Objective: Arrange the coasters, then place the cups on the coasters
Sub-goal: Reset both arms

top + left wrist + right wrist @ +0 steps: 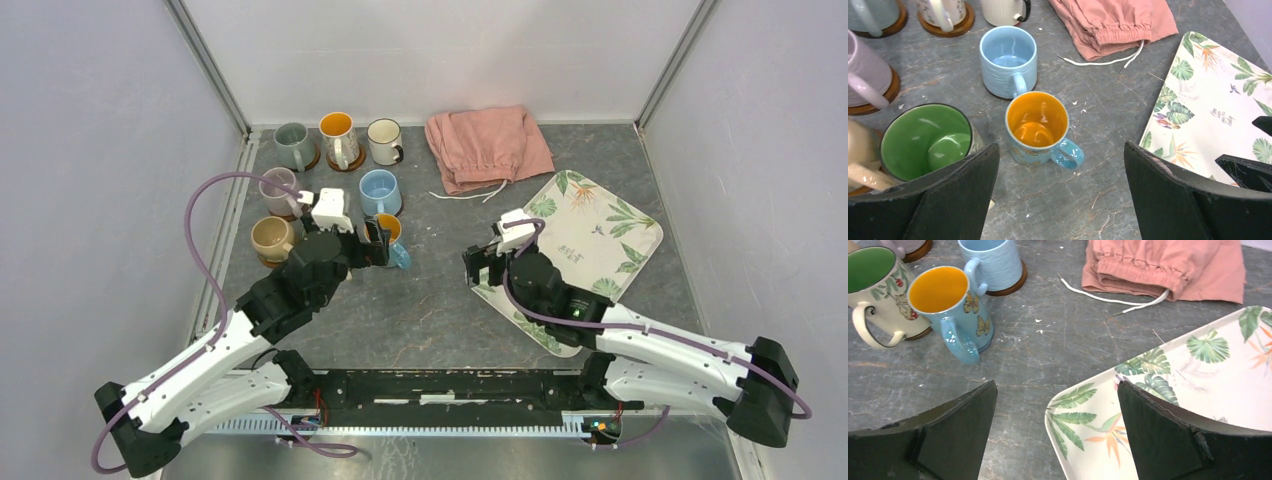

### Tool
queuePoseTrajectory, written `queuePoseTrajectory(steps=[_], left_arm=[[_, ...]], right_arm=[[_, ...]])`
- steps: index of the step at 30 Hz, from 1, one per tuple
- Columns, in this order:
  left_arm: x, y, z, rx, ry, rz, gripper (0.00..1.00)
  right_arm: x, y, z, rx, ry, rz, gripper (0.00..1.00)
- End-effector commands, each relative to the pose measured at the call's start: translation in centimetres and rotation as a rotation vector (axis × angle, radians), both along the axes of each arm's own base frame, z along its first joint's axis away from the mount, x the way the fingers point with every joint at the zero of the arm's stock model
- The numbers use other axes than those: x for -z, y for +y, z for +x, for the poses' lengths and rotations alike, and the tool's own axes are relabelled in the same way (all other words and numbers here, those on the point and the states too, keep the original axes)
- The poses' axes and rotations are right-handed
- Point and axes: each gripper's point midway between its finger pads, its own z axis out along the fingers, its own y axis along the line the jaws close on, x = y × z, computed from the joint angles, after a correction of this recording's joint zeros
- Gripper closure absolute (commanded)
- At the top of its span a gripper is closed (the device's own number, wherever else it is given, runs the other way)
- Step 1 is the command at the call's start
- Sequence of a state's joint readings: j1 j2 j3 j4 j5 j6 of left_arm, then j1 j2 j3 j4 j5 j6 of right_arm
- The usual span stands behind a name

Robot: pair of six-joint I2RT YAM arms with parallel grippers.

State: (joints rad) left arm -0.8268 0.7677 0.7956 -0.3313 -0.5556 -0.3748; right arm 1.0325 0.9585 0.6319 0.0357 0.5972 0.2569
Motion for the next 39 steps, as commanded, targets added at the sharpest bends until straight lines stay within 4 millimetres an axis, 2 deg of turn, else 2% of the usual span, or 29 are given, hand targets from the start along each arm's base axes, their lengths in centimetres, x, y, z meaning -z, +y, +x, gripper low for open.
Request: queuePoseTrajectory(steps=[1,6,12,22,39], left_arm=[[-1.5,-2.2,0.6,0.099,-0.054,0.009,0.00],[-0.8,-3.2,0.8,0.128,-0.038,0.005,0.00],[-1.3,-3.5,0.3,0.166,-0.057,-0.010,0.00],[-1.9,-2.5,0.2,0.122,-0.084,-0.052,0.00],[-2.0,-1.6,0.4,0.080,-0.085,-0.016,0.00]], right_arm=[[-0.8,-1.9,-0.1,0.071,-0.032,0.030,0.02],[-1.5,-2.6,-0.2,0.082,-0.053,0.056,0.02],[-2.2,-2.6,-0.2,0.081,-0.063,0.070,0.02],[-3.0,-2.3,0.1,0.085,-0.075,0.075,0.02],[-3.7,-2.2,0.5,0.100,-0.101,0.088,0.02]])
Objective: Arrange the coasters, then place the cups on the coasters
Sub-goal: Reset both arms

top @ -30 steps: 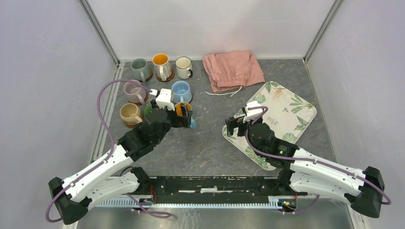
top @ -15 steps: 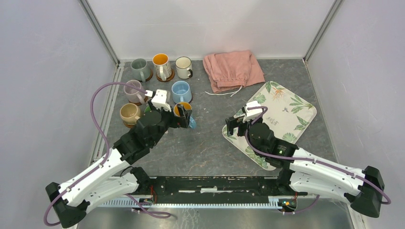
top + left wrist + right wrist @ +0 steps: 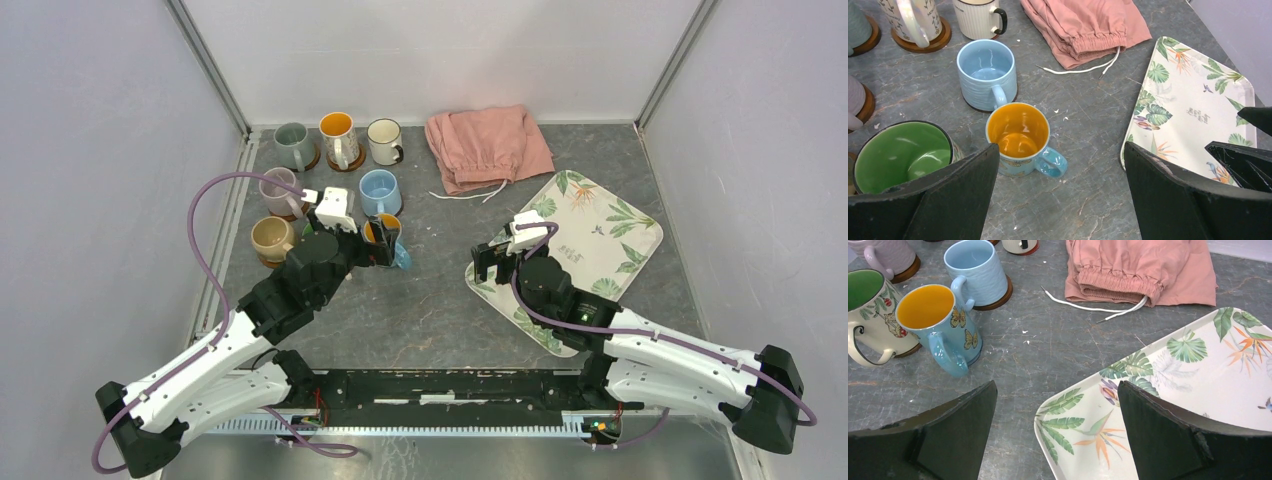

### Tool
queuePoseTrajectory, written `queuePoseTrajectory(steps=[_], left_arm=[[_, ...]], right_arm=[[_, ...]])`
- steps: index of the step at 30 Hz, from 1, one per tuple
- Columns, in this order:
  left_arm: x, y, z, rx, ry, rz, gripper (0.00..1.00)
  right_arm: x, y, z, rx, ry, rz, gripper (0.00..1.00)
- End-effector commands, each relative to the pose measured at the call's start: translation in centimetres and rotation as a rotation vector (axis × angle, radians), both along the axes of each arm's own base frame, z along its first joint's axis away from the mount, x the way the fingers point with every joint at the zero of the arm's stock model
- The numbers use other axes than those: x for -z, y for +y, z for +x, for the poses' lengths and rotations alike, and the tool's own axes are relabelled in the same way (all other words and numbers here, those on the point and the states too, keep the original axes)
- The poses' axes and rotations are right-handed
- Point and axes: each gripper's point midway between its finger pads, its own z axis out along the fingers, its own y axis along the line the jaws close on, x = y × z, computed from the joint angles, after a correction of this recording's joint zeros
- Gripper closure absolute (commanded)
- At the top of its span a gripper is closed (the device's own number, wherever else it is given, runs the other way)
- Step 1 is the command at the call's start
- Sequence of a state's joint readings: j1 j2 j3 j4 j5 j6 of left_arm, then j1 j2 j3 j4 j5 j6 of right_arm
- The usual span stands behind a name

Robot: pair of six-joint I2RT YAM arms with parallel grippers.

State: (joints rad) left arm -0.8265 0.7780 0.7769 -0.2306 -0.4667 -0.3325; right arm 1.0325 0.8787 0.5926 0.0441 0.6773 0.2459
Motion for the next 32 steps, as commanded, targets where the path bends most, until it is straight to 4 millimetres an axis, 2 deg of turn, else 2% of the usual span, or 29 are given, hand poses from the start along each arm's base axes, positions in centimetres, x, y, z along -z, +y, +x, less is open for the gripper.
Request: queuePoseTrajectory(steps=[1,32], left_arm=[[-1.28,0.53,0.25,-0.016,-0.044,0.011,0.00],[-1.43,0.39,-0.14,0.007,-0.047,0.000,0.00]], right_arm=[[-2.75,0.00,0.38,0.024,-0.057,0.070,0.02],[-2.66,-0.25,0.08,0.024,-0.066,0.123,0.02]])
